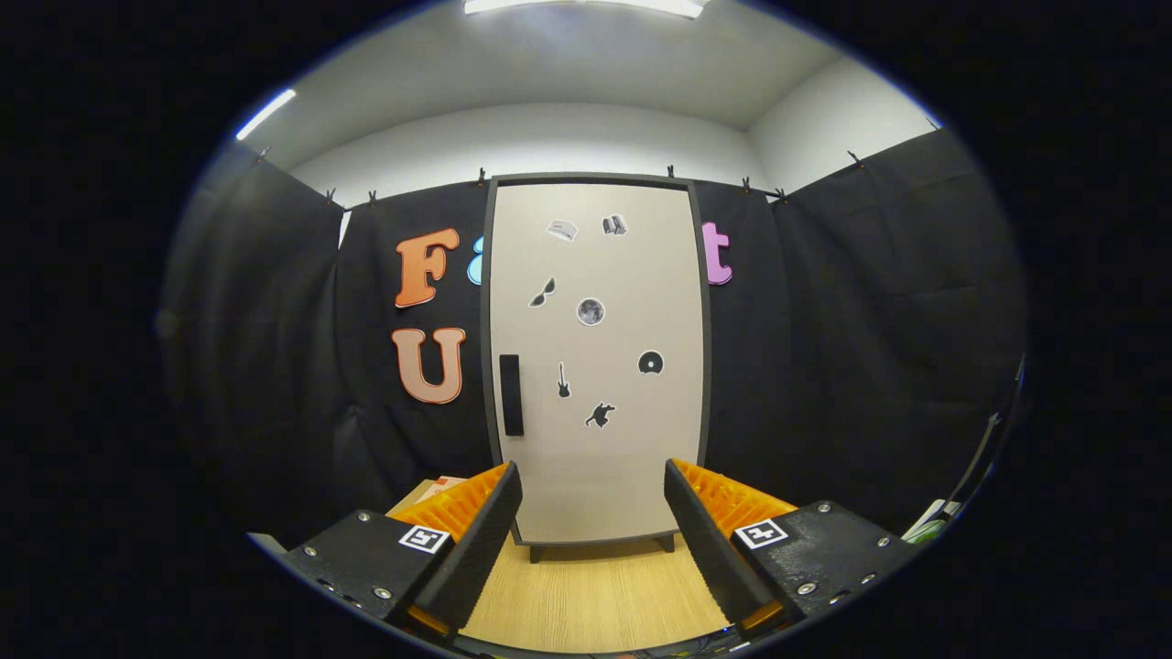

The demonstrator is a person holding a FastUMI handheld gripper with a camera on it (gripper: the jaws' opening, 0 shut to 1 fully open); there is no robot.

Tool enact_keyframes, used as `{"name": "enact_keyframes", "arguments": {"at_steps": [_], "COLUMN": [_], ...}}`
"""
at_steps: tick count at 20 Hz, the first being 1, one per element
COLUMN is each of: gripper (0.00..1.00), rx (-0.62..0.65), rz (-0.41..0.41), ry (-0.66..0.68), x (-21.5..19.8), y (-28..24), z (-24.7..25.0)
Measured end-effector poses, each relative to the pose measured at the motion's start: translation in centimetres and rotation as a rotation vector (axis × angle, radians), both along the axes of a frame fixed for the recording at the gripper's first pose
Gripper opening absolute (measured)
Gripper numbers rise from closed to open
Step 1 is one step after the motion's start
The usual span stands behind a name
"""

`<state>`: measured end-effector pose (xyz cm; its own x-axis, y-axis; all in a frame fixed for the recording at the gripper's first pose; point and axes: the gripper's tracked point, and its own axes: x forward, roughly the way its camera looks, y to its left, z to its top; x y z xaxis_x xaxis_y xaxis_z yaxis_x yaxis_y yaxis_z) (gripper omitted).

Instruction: Open the shoe cabinet door, grab the shoes and put them into the shoe cabinet, then close the shoe cabinet door.

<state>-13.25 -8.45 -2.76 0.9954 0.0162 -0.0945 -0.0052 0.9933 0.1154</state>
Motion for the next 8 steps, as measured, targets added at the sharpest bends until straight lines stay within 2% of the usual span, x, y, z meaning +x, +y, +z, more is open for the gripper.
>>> {"name": "enact_keyframes", "arguments": {"at_steps": [8], "gripper": [0.97], "rx": [0.001], "rz": [0.006], "ry": [-0.001], "x": [0.49], "y": [0.19], "z": [-0.21]}}
